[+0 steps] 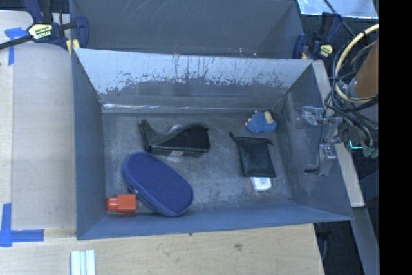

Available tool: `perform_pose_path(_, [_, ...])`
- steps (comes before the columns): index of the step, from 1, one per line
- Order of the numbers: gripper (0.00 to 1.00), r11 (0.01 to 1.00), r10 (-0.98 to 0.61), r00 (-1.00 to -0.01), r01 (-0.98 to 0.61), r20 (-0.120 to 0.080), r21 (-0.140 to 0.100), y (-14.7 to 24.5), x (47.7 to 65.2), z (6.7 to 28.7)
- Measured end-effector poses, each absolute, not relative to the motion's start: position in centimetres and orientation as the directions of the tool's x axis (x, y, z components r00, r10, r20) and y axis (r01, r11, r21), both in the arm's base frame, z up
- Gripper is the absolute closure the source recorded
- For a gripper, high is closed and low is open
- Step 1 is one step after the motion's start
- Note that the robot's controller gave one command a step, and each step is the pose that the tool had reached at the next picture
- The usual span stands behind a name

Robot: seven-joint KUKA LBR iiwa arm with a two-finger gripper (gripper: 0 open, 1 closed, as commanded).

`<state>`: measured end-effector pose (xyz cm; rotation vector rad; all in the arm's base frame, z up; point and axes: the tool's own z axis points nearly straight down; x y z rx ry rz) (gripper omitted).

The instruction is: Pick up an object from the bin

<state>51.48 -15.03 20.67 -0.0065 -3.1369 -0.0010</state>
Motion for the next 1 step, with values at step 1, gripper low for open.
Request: perform_pose_path(1, [0.0, 0.959, -0.283, -0.959, -0.283, 0.002, 0.001, -9.31, 54.98, 7.19])
